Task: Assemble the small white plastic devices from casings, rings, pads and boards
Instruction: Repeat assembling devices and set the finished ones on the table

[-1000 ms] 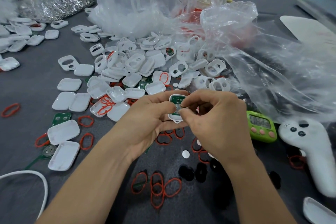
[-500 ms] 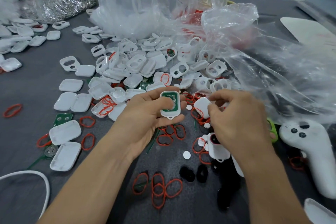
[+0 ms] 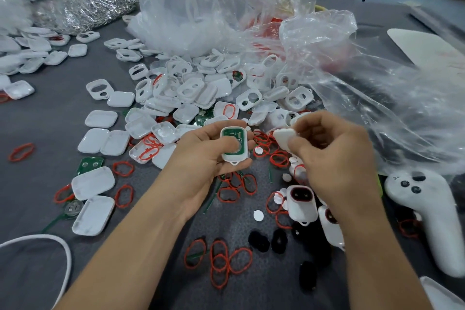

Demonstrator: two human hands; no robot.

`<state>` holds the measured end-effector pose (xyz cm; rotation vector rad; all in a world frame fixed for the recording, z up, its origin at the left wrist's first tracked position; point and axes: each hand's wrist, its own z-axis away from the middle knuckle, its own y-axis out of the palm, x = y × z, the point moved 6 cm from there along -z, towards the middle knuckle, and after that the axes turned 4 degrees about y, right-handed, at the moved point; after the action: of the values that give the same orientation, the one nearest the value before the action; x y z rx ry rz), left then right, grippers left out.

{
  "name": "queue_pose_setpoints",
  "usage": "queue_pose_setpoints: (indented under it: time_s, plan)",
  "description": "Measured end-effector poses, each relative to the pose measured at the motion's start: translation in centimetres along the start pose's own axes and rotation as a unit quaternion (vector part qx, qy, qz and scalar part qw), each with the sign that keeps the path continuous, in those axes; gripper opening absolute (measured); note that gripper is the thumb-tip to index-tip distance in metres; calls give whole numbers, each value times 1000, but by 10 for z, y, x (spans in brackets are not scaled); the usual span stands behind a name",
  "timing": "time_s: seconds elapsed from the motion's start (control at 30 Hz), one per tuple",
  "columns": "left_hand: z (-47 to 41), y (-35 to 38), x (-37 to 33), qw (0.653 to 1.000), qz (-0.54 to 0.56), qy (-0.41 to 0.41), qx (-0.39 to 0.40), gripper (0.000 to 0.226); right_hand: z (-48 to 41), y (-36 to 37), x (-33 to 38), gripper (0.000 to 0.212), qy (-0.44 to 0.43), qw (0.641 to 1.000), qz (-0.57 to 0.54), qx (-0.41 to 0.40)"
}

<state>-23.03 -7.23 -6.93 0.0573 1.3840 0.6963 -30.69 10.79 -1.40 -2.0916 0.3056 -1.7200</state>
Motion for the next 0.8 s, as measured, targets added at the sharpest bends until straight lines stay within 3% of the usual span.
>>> queue_pose_setpoints:
  time_s: [0.1,0.17,0.53,0.8]
  plan:
    - [1,3,2,1000,-8,0,1,32,3,13,3,33,45,976,-195,82]
    - [2,5,2,1000,-2,-2,-2,32,7,29,4,38,70,958,-242,136]
    - [3,7,4,999,49,-21,5,25,8,47,-2,27,97,973,-185,94]
    - [3,6,7,999,36,-18,3,25,11,46,10,9,-9,999,25,18]
